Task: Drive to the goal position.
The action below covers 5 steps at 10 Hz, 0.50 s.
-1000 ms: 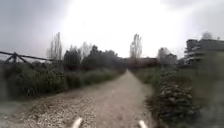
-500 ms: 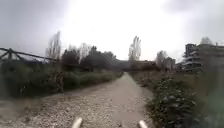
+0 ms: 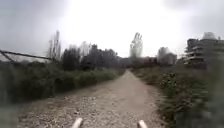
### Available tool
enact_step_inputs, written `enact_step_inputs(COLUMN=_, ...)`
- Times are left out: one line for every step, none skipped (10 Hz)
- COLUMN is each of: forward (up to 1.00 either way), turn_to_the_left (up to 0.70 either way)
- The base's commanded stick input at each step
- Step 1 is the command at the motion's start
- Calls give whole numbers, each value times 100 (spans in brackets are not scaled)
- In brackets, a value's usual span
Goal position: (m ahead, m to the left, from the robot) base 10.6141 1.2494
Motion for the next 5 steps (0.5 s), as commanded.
enact_step_inputs(forward=97, turn_to_the_left=0)
enact_step_inputs(forward=98, turn_to_the_left=0)
enact_step_inputs(forward=97, turn_to_the_left=-13)
enact_step_inputs(forward=98, turn_to_the_left=-39)
enact_step_inputs(forward=98, turn_to_the_left=-39)
